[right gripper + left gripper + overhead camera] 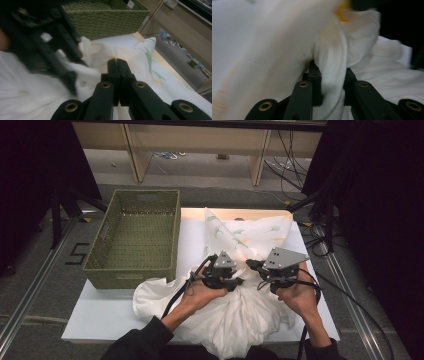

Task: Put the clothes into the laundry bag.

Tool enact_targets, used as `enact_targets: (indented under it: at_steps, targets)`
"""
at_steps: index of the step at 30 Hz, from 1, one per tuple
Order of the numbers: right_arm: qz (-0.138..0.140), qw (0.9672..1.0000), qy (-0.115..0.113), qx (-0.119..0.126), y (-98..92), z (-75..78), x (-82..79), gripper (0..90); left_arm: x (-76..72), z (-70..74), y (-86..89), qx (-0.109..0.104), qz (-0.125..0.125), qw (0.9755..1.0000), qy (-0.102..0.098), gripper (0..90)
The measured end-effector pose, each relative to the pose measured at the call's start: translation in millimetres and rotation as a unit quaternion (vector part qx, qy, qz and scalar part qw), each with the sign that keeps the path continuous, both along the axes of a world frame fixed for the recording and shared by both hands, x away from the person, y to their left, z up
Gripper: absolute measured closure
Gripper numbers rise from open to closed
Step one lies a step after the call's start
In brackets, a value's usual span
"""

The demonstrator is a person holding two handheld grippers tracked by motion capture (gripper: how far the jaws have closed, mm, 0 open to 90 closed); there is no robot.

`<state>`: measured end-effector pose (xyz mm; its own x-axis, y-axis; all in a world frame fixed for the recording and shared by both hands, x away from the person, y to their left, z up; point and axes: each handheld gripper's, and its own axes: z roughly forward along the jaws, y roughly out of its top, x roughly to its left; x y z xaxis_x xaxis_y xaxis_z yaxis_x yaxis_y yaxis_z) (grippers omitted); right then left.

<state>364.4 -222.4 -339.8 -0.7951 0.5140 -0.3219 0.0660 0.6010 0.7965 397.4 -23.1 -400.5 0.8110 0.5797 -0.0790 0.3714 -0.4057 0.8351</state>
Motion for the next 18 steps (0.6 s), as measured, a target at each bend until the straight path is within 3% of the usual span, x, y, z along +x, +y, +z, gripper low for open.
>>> enact_targets:
  at_steps: [3,6,10,13,18]
  targets:
    - [0.000,1.0000,0.005,0.001,-3.4,0.4,-1.4,90.0,25.9,-13.3,2.2,0.005,0.040,0.9991,0.016,74.1]
    - [0.000,0.9999,0.013,-0.005,-1.6,-4.9,2.0,90.0,37.8,-19.5,5.9,-0.008,0.047,0.9978,0.045,69.4]
    - [0.002,0.9997,0.023,-0.009,0.0,-12.4,6.6,90.0,29.2,-14.4,12.7,0.000,0.028,0.9983,0.051,48.5]
    - [0.001,0.9997,0.022,-0.008,-0.3,-12.0,6.5,90.0,14.6,-3.7,22.9,-0.008,0.011,0.9987,0.050,31.8]
    - [0.004,0.9997,0.025,-0.006,-0.6,-11.4,5.8,90.0,-10.4,15.0,49.2,-0.010,-0.010,0.9991,0.040,20.4]
